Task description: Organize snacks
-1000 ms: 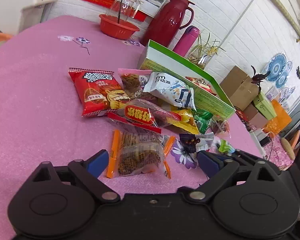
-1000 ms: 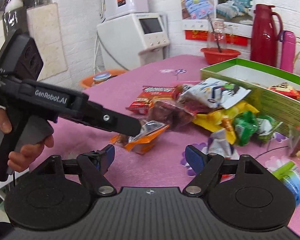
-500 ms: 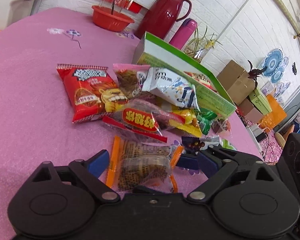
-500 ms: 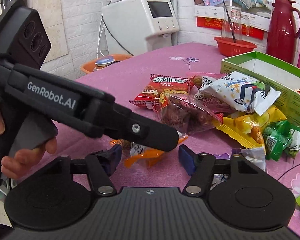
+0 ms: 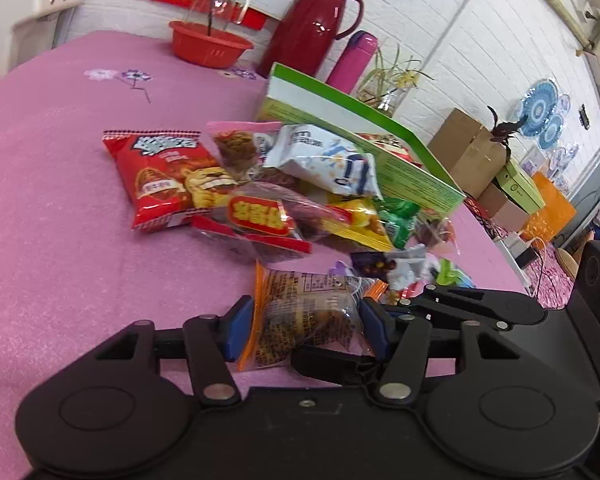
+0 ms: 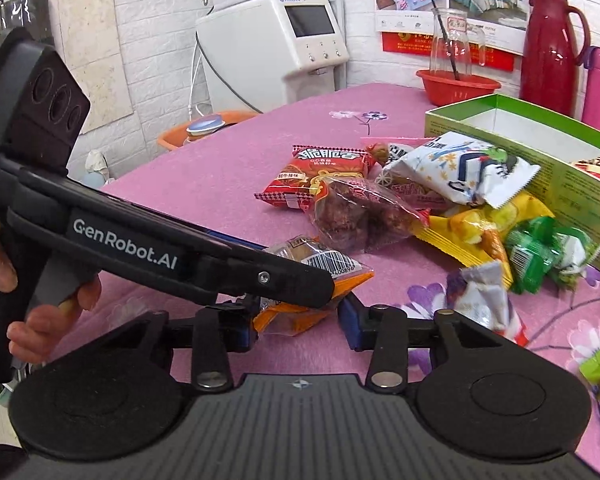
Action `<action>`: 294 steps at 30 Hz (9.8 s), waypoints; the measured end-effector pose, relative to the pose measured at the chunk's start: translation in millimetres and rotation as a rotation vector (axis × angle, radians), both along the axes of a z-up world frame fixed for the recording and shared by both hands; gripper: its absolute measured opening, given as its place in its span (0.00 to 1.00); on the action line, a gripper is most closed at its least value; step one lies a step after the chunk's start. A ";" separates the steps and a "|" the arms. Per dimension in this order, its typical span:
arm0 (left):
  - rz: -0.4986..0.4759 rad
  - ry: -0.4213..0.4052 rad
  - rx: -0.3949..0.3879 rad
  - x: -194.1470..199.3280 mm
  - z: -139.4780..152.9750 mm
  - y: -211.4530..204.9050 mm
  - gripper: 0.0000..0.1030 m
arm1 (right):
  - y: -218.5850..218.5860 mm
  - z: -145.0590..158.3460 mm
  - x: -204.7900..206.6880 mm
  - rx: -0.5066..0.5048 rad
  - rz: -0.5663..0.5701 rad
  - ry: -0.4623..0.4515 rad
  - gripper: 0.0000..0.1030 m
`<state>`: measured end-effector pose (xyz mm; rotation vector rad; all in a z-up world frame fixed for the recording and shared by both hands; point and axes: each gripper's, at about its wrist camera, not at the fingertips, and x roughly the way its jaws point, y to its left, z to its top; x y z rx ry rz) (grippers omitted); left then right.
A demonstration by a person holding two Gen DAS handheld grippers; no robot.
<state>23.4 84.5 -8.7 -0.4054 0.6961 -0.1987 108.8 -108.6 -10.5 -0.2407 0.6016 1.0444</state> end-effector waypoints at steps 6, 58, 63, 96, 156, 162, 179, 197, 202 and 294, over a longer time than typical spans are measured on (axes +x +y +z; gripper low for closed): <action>-0.038 -0.052 0.033 -6.1 22.4 -20.5 0.35 | -23.6 16.6 -7.1 0.045 -0.011 -0.039 0.68; -0.004 -0.153 0.099 178.9 61.9 -3.3 1.00 | -19.8 48.5 137.0 0.067 -0.306 -0.304 1.00; -0.020 -0.139 0.076 144.7 62.5 -3.8 1.00 | -35.6 52.3 106.1 0.102 -0.265 -0.268 1.00; -0.124 -0.016 0.036 152.8 11.9 -4.6 0.75 | -0.8 19.5 103.6 -0.016 -0.194 -0.195 0.89; 0.005 -0.105 0.057 197.3 52.9 7.7 1.00 | -18.0 45.7 166.9 0.102 -0.390 -0.288 1.00; 0.003 -0.124 0.070 162.1 63.3 0.8 1.00 | -31.2 55.5 134.3 0.135 -0.360 -0.288 1.00; -0.101 -0.030 -0.016 112.6 25.8 -35.6 1.00 | -46.0 28.2 63.0 0.141 -0.282 -0.138 0.86; -0.126 0.071 -0.012 153.6 -3.8 -38.6 0.99 | -41.4 9.0 97.2 0.098 -0.336 0.069 0.89; -0.131 0.075 -0.017 159.7 -10.4 -33.3 0.96 | -32.9 2.1 107.7 0.091 -0.326 0.118 0.94; 0.188 -0.087 0.035 60.9 34.8 68.5 1.00 | 3.7 45.5 49.5 0.088 -0.171 -0.226 1.00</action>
